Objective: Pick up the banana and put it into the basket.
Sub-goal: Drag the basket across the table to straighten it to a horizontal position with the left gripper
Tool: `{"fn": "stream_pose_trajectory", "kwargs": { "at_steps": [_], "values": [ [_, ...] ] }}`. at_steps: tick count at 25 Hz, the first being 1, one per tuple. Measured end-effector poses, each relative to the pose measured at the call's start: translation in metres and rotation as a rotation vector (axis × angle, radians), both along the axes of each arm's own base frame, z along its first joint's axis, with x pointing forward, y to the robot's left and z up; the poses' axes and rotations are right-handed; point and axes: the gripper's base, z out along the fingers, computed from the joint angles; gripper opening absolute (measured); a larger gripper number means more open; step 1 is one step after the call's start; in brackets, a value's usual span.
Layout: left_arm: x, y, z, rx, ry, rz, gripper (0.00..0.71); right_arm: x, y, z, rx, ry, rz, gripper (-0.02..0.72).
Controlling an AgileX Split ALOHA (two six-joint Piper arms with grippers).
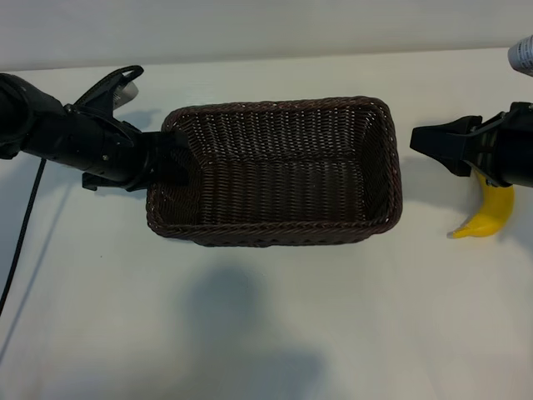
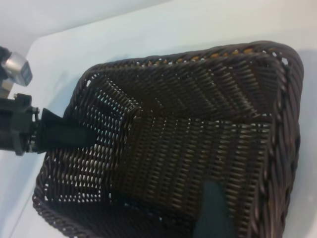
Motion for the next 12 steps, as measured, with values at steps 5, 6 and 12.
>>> {"fn": "stream_pose_trajectory", "kwargs": {
  "at_steps": [5,6,12],
  "values": [
    [-0.0002,0.0,-0.0001,-0.004,0.008,0.01,0.153,0.0,0.0,0.0,0.0,0.0,0.0,0.512],
    [-0.0002,0.0002,-0.0002,-0.003,0.01,0.014,0.153,0.0,0.0,0.0,0.0,0.0,0.0,0.512],
    [-0.0002,0.0022,-0.0003,0.021,0.038,0.034,0.153,0.0,0.0,0.0,0.0,0.0,0.0,0.512]
  ]
}}
